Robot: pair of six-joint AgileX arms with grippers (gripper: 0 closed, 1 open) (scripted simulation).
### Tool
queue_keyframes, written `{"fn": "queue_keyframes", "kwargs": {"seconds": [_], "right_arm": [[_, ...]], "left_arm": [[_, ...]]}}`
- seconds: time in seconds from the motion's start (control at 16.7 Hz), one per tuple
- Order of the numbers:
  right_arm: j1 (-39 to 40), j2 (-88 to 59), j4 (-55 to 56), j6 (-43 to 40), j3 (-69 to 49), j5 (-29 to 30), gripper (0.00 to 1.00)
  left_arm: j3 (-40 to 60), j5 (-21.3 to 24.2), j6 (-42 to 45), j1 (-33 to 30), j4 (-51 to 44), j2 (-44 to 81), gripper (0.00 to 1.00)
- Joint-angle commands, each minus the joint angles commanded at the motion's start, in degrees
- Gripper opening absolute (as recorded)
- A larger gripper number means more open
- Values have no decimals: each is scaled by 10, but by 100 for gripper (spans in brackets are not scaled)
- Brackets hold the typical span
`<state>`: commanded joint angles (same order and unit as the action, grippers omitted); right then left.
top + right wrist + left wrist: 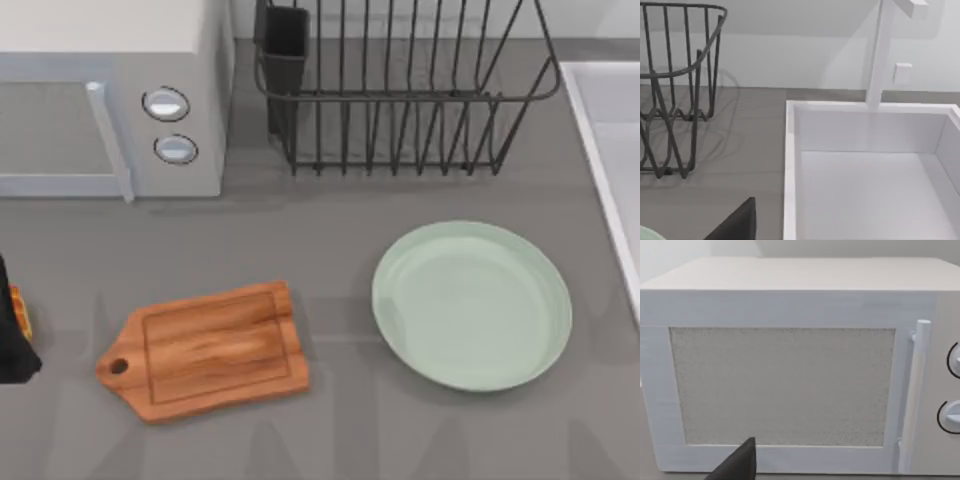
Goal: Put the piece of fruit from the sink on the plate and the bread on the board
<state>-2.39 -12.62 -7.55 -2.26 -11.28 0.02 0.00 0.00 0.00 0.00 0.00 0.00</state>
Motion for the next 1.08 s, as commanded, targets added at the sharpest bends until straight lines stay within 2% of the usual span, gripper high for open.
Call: {"fn": "queue_keyframes", "kwargs": {"seconds": [0.24, 0.78, 1.08], "right_arm": [[-32, -195, -101, -30, -153, 0, 100], [-116, -749, -367, -110, -555, 1, 100], [-152, -986, -480, -144, -726, 1, 100]], "left_arm": [[0, 0, 0, 0, 0, 0, 100], [0, 0, 0, 0, 0, 0, 100], [0, 0, 0, 0, 0, 0, 100]]}}
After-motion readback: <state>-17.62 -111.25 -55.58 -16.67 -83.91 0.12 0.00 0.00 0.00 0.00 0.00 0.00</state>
